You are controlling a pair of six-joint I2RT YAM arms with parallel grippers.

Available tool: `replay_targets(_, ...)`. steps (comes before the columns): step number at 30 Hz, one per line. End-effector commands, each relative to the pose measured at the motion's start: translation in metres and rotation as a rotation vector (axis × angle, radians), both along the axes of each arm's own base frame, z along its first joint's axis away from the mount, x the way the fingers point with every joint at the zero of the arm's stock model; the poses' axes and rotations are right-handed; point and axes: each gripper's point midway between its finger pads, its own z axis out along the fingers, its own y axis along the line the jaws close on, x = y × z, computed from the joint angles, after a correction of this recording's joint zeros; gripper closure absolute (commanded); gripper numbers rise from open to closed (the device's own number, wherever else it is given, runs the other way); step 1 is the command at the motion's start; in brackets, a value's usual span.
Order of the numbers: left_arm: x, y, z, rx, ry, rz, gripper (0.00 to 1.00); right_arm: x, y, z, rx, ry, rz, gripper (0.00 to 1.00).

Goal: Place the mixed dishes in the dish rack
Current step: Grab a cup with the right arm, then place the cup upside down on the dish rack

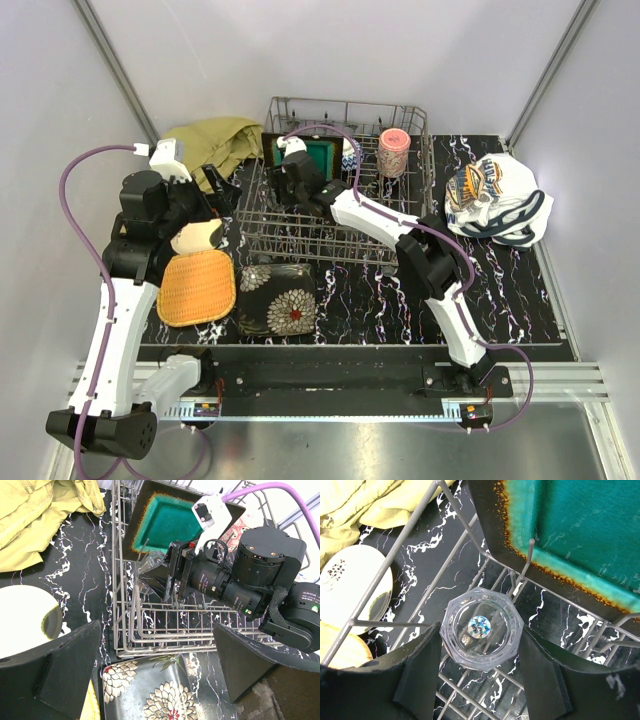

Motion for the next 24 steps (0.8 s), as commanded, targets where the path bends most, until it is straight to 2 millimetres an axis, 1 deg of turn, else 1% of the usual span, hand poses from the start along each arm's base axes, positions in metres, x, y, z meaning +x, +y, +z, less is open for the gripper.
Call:
replay_targets(1,0.002,0.002,0.021,0.005,-0.068,0.006,0.01,0.01,0.004,0.044,0.075,-0.099,-0.026,0.56)
replay_targets(3,0.002,0.002,0.022,0.004,-0.069,0.004,0.01,0.008,0.005,0.045,0.078,-0.102,-0.013,0.63)
replay_targets(4,0.002,0.002,0.022,0.004,-0.07,0.004,0.01,0.007,0.004,0.052,0.084,-0.11,-0.01,0.63)
replay_targets(6,0.001,0.003,0.024,0.004,-0.074,0.006,0.01,0.003,0.004,0.06,0.091,-0.123,0.01,0.68)
replay_targets(7,0.001,0.002,0.023,0.004,-0.071,0.004,0.01,0.001,0.004,0.073,0.102,-0.141,0.022,0.74)
replay_targets(9,0.001,0.002,0.022,0.004,-0.071,0.003,0.01,0.0,0.0,0.088,0.1,-0.173,0.034,0.77)
replay_targets(10,0.002,0.001,0.022,0.0,-0.07,0.0,0.01,-0.003,-0.002,0.106,0.11,-0.199,0.036,0.8)
replay_targets(12,0.002,0.001,0.022,0.0,-0.068,-0.001,0.01,-0.003,-0.009,0.122,0.098,-0.239,0.033,0.81)
replay_targets(13,0.001,0.001,0.023,0.0,-0.07,-0.001,0.01,-0.006,-0.014,0.138,0.105,-0.264,0.03,0.81)
replay_targets(15,0.002,0.001,0.023,-0.002,-0.071,-0.002,0.01,-0.008,-0.02,0.155,0.098,-0.297,0.029,0.82)
replay_targets(16,0.002,0.001,0.024,-0.002,-0.074,0.001,0.01,-0.013,-0.025,0.171,0.11,-0.318,0.029,0.82)
replay_targets(17,0.003,0.001,0.024,-0.002,-0.074,-0.001,0.01,-0.016,-0.028,0.179,0.114,-0.328,0.031,0.82)
replay_targets(18,0.003,0.0,0.024,-0.002,-0.071,-0.002,0.01,-0.022,-0.034,0.198,0.13,-0.355,0.036,0.82)
replay_targets(20,0.003,0.0,0.024,-0.006,-0.07,-0.003,0.01,-0.029,-0.044,0.207,0.124,-0.372,0.031,0.82)
replay_targets(21,0.003,0.0,0.024,-0.008,-0.071,-0.005,0.01,-0.036,-0.056,0.227,0.123,-0.411,0.019,0.82)
replay_targets(22,0.003,-0.001,0.024,-0.009,-0.071,-0.007,0.01,-0.034,-0.07,0.222,0.084,-0.415,-0.03,0.82)
replay_targets(23,0.002,-0.001,0.025,-0.009,-0.072,-0.007,0.01,-0.035,-0.082,0.225,0.053,-0.436,-0.056,0.82)
replay_targets(24,0.003,-0.001,0.024,-0.009,-0.072,-0.008,0.01,-0.04,-0.101,0.244,0.055,-0.468,-0.093,0.83)
